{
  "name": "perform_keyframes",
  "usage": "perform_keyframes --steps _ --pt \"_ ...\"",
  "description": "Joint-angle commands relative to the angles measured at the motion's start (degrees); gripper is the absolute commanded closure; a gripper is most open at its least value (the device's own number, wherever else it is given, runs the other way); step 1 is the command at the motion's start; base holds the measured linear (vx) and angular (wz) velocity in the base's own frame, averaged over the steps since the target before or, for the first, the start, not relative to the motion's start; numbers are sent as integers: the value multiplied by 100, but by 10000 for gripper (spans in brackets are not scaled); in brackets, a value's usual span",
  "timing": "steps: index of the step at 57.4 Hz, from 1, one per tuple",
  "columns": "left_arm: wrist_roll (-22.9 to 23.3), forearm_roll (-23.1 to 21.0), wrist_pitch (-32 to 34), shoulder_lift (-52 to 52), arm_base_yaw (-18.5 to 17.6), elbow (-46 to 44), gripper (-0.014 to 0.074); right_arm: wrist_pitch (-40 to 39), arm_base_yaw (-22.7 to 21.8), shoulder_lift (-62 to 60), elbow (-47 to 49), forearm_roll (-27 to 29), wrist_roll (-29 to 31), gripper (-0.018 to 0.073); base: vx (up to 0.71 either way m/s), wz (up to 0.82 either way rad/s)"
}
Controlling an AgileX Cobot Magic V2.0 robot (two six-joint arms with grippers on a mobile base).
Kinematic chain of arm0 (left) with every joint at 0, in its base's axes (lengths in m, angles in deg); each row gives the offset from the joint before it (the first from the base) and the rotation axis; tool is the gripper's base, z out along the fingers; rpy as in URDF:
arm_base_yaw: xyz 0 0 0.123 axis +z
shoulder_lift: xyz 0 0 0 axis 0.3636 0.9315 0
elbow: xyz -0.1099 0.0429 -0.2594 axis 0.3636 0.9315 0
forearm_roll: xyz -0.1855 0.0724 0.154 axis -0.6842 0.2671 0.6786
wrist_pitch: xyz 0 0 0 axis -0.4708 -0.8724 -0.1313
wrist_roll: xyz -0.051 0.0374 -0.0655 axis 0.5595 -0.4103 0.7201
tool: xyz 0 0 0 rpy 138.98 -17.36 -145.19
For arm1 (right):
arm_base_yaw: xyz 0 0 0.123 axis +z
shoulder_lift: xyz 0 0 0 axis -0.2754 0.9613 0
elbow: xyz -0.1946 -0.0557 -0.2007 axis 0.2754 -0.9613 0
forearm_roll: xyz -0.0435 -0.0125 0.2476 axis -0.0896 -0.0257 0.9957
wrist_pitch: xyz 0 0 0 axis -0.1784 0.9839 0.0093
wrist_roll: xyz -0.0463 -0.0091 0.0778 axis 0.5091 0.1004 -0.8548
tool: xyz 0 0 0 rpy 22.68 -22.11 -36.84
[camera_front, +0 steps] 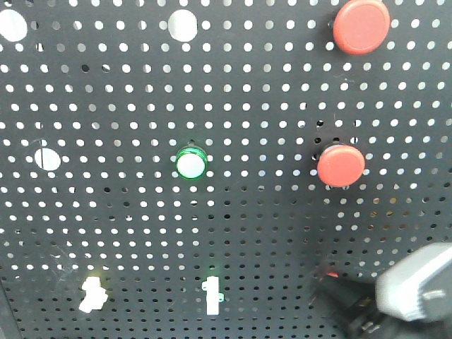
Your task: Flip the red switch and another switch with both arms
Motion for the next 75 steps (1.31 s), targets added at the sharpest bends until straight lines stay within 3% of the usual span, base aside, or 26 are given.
perform_keyframes --steps 1,33,52,65,75 --pt "33 76 435 52 -31 -180 594 578 -29 201 100 0 -12 566 0 0" --pt "33 65 168 52 -31 -180 594 1600 -29 -339 100 -32 27 566 0 0" --pt "46 58 -94 47 -31 -180 594 2292 -35 -2479 -667 -44 22 566 0 0" --pt "46 -100 -222 47 -31 -180 594 2212 -35 -4300 -1366 -376 0 566 0 0" --pt "46 -161 -378 47 -31 -180 594 2072 -41 -4589 -1366 -665 5 566 0 0"
